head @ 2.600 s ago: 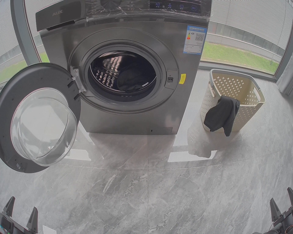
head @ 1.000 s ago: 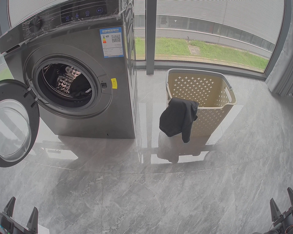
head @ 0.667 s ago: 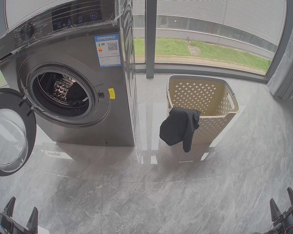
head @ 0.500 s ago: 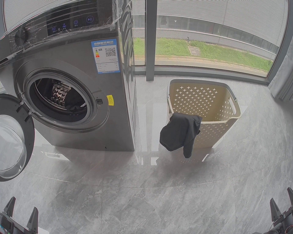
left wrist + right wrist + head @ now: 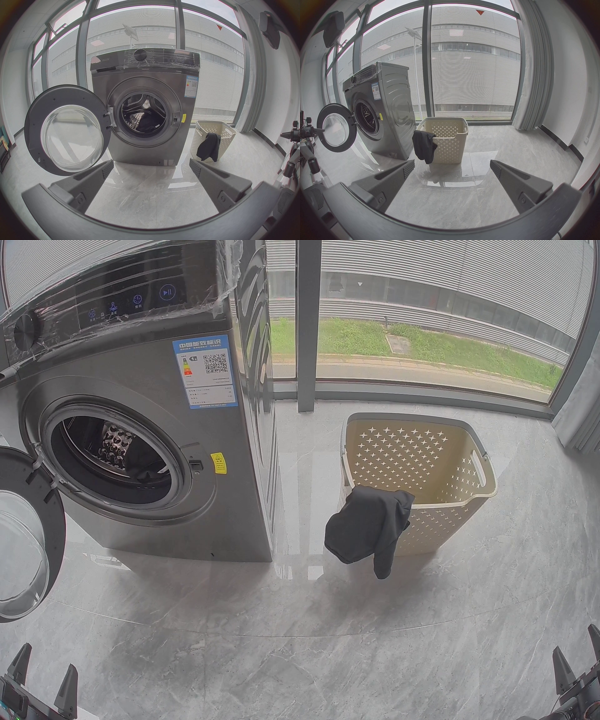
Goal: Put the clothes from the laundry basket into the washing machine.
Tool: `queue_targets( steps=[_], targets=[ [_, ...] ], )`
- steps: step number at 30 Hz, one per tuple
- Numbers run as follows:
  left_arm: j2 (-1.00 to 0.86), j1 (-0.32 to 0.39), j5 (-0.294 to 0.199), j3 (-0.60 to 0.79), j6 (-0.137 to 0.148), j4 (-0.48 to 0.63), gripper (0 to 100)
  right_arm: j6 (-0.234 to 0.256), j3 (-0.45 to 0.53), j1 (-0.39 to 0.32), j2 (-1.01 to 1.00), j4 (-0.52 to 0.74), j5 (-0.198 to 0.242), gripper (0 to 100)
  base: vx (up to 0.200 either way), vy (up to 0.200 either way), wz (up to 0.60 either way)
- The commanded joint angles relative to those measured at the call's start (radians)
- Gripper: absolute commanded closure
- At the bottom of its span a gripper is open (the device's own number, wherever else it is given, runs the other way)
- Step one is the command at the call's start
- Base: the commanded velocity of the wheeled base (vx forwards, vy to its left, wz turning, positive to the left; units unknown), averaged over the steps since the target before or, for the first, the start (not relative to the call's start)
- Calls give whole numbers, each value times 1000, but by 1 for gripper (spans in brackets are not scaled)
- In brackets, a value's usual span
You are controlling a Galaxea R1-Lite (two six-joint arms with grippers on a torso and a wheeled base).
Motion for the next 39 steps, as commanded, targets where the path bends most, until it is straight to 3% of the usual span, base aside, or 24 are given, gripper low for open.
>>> queue_targets(
  steps=[1,13,18,21,23,25,26,28,31,34,35,37,39],
  targets=[
    [-13,0,0,15,0,0,0,-1,10,0,-6,0,2,0,0,-200,0],
    [-13,0,0,15,6,0,0,-4,10,0,-6,2,9,0,0,-50,0],
    [-13,0,1,15,8,0,0,1,10,0,-8,-3,9,0,200,0,0],
    [-13,0,1,15,8,0,0,5,-84,2,-6,-58,15,0,200,0,0],
    [-13,0,0,15,9,0,0,8,-169,7,54,-63,38,0,200,0,0],
    [-13,0,1,15,9,0,0,11,-179,11,114,-57,55,0,200,0,0],
    [-13,0,1,15,9,0,0,16,-173,22,241,-54,95,0,200,0,0],
    [-13,0,1,15,8,0,0,16,-163,28,304,-55,110,0,200,0,0],
    [-13,0,1,15,8,0,0,4,-160,69,637,-127,161,0,200,0,0],
    [-13,0,1,15,6,0,0,11,-169,178,870,-285,170,0,0,0,0],
    [-13,0,1,16,6,0,0,36,-169,253,989,-382,167,0,0,0,0],
    [-13,0,1,15,6,0,0,54,-169,289,1037,-419,164,0,0,0,0],
    [-13,0,1,15,6,0,0,128,-174,399,1180,-522,141,0,0,0,0]
  ],
)
